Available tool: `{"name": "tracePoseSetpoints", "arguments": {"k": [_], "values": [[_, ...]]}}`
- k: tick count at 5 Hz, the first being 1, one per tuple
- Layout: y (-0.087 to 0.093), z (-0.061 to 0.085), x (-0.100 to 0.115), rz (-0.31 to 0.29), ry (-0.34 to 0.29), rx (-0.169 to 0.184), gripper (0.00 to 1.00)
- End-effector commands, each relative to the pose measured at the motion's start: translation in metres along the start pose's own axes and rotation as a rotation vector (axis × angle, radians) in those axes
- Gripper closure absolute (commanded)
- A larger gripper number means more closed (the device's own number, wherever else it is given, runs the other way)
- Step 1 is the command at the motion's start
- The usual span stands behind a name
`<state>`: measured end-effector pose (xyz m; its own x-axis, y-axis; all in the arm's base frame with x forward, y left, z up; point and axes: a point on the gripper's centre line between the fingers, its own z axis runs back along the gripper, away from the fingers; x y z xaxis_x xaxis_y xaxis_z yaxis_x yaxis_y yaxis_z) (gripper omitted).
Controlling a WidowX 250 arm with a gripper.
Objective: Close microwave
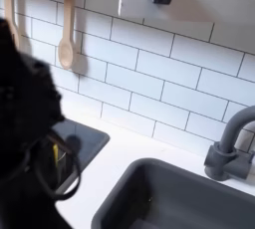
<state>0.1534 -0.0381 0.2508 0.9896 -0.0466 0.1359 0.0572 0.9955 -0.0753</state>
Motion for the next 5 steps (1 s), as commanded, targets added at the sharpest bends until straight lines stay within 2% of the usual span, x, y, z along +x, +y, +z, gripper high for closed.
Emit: {"name": "tracePoseSetpoints", "arguments": {"k": [1,3,5], "values": [[-0.012,0.008,0.022,-0.052,-0.024,-0.026,0.0],[-0.019,0.014,0.04,-0.081,-0.049,-0.044,0.0],[-0.036,0.016,0.053,-0.141,-0.053,-0.075,0.0]]}}
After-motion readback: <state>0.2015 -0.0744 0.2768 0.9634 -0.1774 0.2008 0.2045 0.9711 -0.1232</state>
